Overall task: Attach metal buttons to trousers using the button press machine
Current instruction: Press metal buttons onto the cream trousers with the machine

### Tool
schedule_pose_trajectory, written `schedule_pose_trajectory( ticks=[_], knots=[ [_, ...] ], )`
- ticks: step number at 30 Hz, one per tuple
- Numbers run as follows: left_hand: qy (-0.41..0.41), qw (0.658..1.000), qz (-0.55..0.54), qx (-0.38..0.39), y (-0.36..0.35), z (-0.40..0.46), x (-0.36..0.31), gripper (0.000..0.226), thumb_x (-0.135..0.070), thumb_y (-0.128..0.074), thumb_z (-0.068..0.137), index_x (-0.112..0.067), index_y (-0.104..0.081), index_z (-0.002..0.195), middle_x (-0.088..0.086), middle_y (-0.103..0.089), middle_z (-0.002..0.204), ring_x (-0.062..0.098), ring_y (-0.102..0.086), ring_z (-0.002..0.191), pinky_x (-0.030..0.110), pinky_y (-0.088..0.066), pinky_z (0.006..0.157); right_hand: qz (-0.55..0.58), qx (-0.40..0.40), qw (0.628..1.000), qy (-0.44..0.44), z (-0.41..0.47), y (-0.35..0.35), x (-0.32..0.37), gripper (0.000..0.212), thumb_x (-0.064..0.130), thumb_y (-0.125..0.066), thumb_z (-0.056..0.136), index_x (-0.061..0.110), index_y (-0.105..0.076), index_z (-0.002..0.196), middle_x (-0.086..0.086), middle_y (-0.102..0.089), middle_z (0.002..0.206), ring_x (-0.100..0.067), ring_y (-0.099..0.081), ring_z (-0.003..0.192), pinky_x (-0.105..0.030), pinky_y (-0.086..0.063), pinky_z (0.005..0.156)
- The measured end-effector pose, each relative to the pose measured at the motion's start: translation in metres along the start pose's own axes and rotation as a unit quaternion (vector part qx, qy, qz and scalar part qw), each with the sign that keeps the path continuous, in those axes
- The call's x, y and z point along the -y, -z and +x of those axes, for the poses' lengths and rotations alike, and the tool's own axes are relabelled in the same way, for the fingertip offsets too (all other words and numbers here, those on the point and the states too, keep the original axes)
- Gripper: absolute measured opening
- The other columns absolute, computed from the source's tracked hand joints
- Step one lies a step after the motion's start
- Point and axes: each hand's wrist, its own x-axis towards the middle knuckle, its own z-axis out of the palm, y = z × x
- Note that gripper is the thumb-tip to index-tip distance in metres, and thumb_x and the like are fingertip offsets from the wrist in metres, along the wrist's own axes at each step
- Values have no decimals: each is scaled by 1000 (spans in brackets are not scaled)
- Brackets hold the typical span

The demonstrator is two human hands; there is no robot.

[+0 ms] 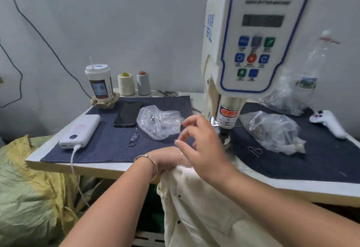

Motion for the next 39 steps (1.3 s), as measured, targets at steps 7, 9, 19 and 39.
schedule_pose_trajectory(
  ticks=[7,9,19,39],
  knots=[
    [17,1000,-8,-10,-1,2,2,29,-34,-75,85,-8,-76,97,18,-74,102,25,-65,87,39,-50,86,55,-49,988,-133,-76,103,-59,16,22,-72,85,28,-66,71,21,-54,105,-4,-56,73,-9,-43,65],
    [12,1000,-10,-14,-1,6,3,21,-32,-74,87,-12,-76,88,13,-75,91,23,-67,81,38,-52,81,-21,-62,986,-153,-71,120,-91,12,23,-69,87,24,-66,76,16,-52,107,0,-55,80,-8,-42,69],
    [26,998,-59,-24,-2,6,8,22,-27,-76,85,-5,-75,86,17,-72,86,27,-66,74,35,-50,70,-358,39,928,-90,-49,110,-170,22,24,-48,99,10,-65,100,-1,-48,123,-18,-46,111,-31,-47,79],
    [37,995,-86,-22,-1,12,12,31,-25,-76,84,3,-72,98,24,-72,96,31,-66,80,37,-52,73,-148,14,966,-214,-55,108,-203,13,34,-74,82,31,-70,94,11,-59,90,-8,-55,78,-28,-50,71]
  ],
)
